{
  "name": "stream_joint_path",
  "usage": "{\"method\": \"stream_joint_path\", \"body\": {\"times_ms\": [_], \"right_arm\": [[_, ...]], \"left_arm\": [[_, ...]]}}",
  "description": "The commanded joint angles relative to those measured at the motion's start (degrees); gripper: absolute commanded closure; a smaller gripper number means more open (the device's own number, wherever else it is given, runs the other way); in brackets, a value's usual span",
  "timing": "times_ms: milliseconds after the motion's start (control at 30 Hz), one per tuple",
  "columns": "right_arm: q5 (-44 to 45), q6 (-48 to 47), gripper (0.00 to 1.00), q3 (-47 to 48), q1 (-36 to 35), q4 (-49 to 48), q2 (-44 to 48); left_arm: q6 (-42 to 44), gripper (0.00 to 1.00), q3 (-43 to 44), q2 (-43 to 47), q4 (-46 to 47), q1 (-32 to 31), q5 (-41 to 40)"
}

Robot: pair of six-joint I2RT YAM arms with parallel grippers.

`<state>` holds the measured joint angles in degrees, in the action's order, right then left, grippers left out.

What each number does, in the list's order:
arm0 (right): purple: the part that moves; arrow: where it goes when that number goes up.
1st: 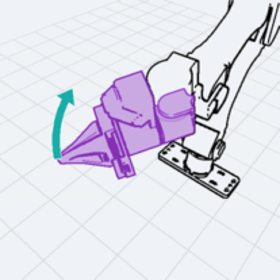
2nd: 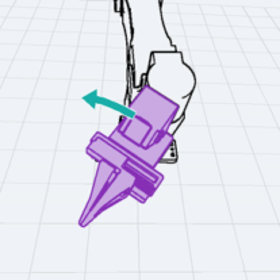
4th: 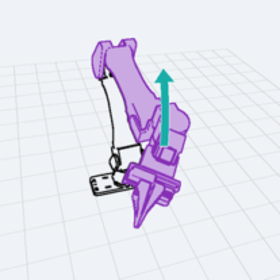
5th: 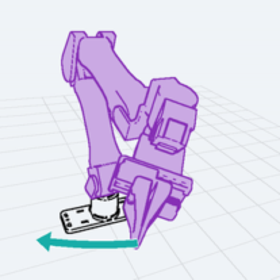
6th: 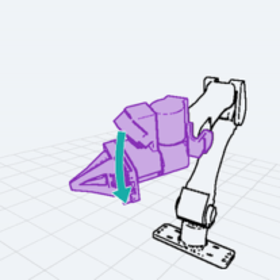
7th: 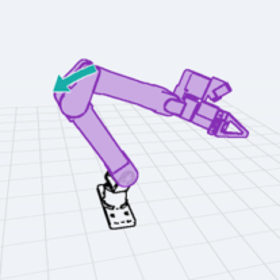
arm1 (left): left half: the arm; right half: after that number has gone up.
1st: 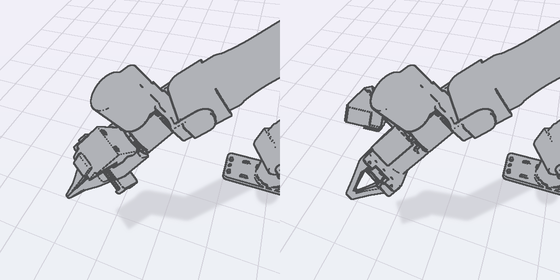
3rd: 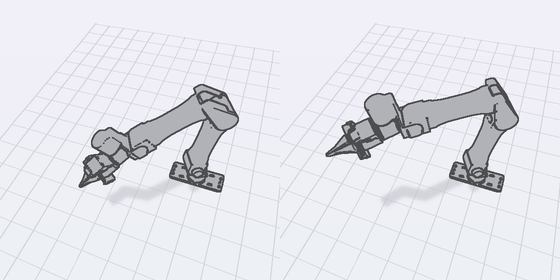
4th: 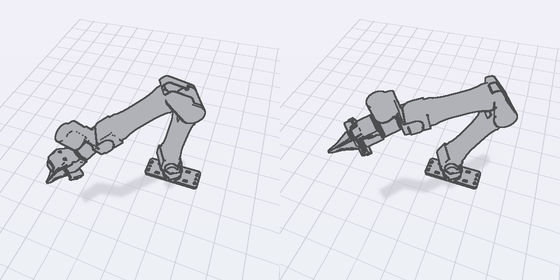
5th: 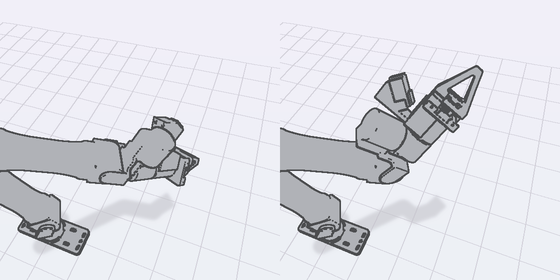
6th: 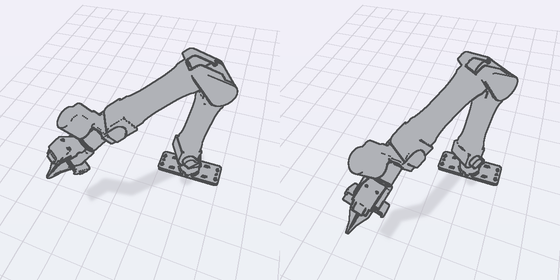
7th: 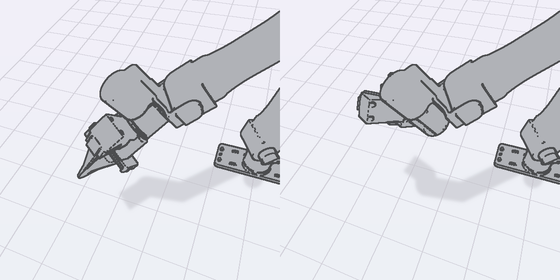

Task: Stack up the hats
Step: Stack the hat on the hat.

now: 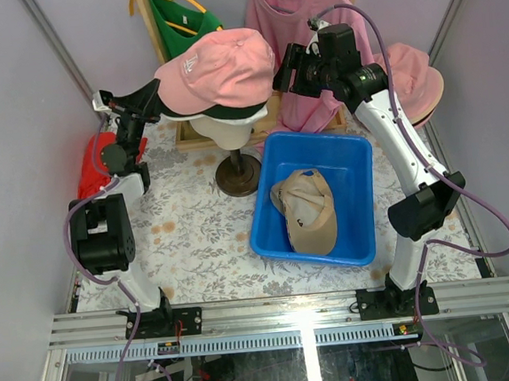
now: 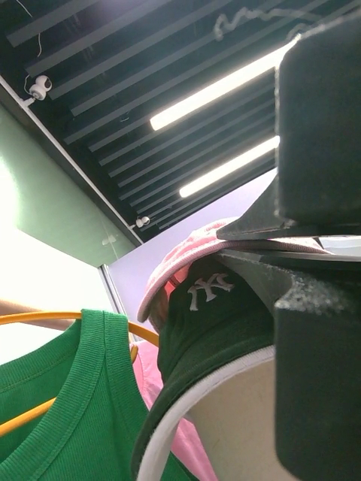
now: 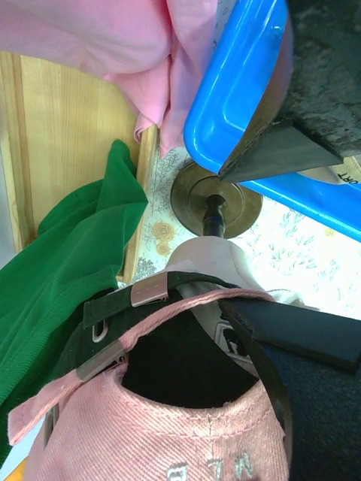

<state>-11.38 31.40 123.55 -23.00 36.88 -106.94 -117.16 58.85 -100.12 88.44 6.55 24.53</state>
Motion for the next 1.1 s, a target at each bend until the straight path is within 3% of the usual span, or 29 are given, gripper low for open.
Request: {"method": "stream_joint_path", "body": {"times_ms": [0,633,800,1067], "right_arm": [[1.7,-1.9,0.32,0.6,-0.3,1.0,2.1],[2.9,-3.8,0.32,0.5,0.9,2.9,2.8],[2.4,-3.2,0.33,3.0,1.1,3.2,0.4],[1.8,-1.8,0.33,14.7,1.5,5.8,-7.7]], "left_arm": [[-34.3,1.0,0.1,-1.4,3.6,0.5,-2.9],[-37.0,1.0,2.2,-4.9,3.2,0.3,-5.4],[-36.4,1.0,-3.8,-2.7,3.2,0.0,-4.9],[-32.1,1.0,-16.2,6.3,-1.3,0.0,-5.4]]}}
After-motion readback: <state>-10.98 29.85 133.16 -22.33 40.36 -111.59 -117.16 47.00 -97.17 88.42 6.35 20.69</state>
